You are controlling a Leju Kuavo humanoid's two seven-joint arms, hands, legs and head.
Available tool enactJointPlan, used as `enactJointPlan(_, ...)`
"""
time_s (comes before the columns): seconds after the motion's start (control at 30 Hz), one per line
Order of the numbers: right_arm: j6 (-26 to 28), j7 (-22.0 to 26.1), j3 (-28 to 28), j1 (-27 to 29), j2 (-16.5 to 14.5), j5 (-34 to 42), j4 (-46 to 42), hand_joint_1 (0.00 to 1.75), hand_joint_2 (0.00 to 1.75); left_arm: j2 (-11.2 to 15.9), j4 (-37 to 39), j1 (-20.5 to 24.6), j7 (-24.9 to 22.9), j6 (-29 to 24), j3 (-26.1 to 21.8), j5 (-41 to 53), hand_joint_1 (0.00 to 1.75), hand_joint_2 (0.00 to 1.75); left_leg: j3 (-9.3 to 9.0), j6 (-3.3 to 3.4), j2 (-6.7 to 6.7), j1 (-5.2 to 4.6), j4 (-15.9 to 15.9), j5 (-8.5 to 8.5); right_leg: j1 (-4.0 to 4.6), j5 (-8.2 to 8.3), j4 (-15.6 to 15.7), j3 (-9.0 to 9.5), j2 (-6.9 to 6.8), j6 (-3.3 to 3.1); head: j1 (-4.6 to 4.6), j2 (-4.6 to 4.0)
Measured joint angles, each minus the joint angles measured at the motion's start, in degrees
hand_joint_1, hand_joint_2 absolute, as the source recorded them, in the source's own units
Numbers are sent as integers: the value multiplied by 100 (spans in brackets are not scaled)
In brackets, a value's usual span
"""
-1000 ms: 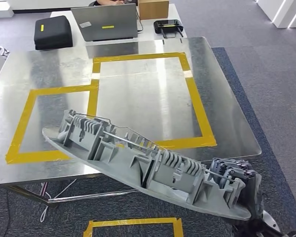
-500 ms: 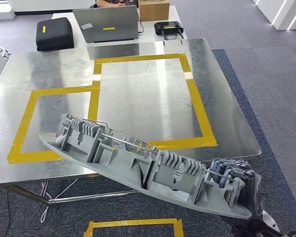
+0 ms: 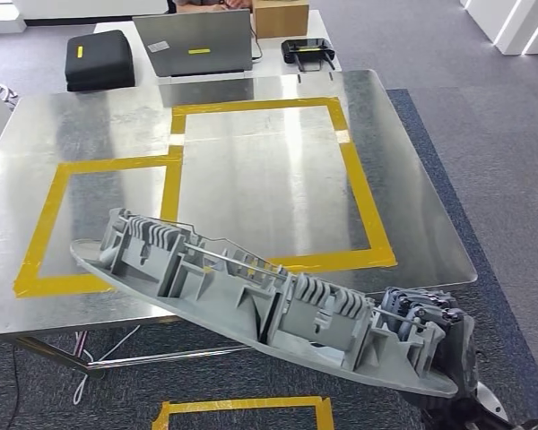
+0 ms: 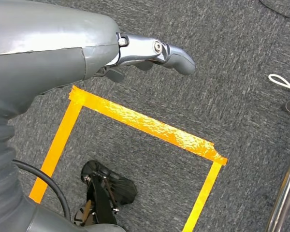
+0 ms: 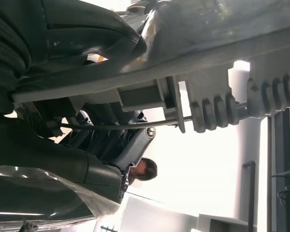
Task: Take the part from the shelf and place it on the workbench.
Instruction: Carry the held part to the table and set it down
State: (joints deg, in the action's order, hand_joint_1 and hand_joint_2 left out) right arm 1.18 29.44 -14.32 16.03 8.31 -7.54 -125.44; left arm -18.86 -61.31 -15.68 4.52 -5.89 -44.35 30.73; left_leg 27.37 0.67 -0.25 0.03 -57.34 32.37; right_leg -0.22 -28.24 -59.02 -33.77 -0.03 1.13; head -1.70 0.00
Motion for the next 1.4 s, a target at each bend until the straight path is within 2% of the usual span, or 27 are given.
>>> enactJointPlan(0.37,2,-15,-1,-8,0,-11,1,175,175,-2,2,0,20,41,2,-3,0,175,0,0,0,1,0,0,0,0,0,3,0,0,1,0)
enactJointPlan(0.43,9,-191,-11,-254,15,-147,116,175,175,16,174,34,339,420,19,-30,0,175,-2,1,14,-1,2,0,-7,7,0,2,17,3,1,0)
enactJointPlan(0.53,6,-535,-31,-1123,57,-383,682,175,175,150,1065,302,1275,1485,82,5,0,175,-14,-2,35,-12,3,-6,-19,21,1,6,40,13,22,0)
enactJointPlan(0.6,7,-582,-42,-1452,67,-421,966,175,175,244,1588,420,1529,1725,119,58,0,175,-18,-3,20,-9,1,-10,-14,22,4,21,17,16,17,0)
enactJointPlan(0.7,55,-597,-57,-1692,70,-483,1161,175,175,298,1867,401,1355,1902,74,195,0,175,-20,-2,13,-11,-1,-11,-17,26,5,24,9,15,12,0)
enactJointPlan(0.83,155,-650,-63,-1871,70,-588,1299,175,175,210,1729,327,1007,2327,-172,509,0,175,-18,-1,12,-11,-1,-10,-17,20,5,23,8,16,12,0)
enactJointPlan(1.03,186,-846,-121,-2193,70,-808,1499,175,175,62,1508,320,939,2595,-550,882,0,175,-15,4,14,-12,0,-6,-22,13,5,22,13,20,11,0)
enactJointPlan(1.13,92,-1326,-266,-2698,70,-1228,1913,175,175,46,1474,360,947,2728,-762,1265,0,175,-17,4,17,-13,0,-7,-23,17,5,22,20,22,11,0)
enactJointPlan(1.27,28,-2024,-675,-3739,71,-2131,3093,175,175,48,1394,455,908,2923,-1063,1671,0,175,-19,0,15,-14,-1,-22,-24,34,5,23,15,24,11,0)
enactJointPlan(1.4,25,-2337,-1172,-4623,72,-2899,4394,175,175,50,1355,597,907,2994,-1466,1870,0,175,-17,-5,8,-14,-3,-33,-24,42,5,24,4,24,13,0)
